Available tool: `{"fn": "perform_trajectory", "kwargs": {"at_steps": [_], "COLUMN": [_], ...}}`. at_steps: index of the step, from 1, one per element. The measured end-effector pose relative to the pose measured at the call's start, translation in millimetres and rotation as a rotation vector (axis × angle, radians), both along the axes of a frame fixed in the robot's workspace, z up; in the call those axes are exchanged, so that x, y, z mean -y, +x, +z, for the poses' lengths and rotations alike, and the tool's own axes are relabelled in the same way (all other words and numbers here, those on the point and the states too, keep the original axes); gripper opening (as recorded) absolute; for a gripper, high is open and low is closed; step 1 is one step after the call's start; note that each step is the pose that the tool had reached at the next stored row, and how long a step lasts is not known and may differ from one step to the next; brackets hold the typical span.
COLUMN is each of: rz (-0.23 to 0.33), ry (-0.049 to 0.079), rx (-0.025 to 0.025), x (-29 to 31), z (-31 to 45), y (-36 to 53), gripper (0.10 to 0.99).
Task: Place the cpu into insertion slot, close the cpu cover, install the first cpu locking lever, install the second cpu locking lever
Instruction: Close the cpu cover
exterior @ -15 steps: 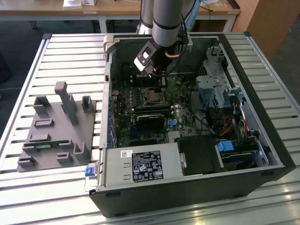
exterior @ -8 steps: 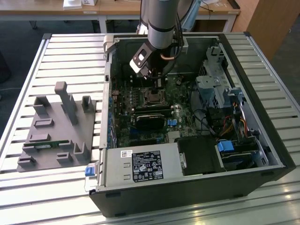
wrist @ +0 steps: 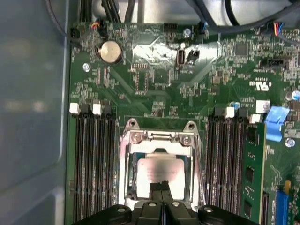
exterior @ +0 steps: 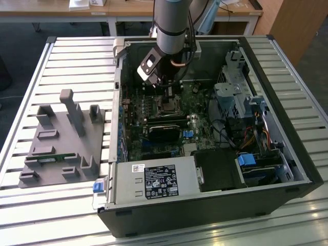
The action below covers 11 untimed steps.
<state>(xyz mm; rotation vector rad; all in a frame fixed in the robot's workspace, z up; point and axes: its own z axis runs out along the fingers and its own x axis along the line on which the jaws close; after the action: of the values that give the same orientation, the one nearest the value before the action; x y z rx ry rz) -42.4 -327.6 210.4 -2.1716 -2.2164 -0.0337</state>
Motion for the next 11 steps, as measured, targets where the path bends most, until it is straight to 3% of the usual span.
{"fn": "perform_trajectory", "kwargs": {"at_steps": [11], "rz": [0.0], "ry": [0.0], "rx": [-0.0001], "x": [-0.8], "z": [-8.9], "y": [-2.5], "gripper": [0.106]}}
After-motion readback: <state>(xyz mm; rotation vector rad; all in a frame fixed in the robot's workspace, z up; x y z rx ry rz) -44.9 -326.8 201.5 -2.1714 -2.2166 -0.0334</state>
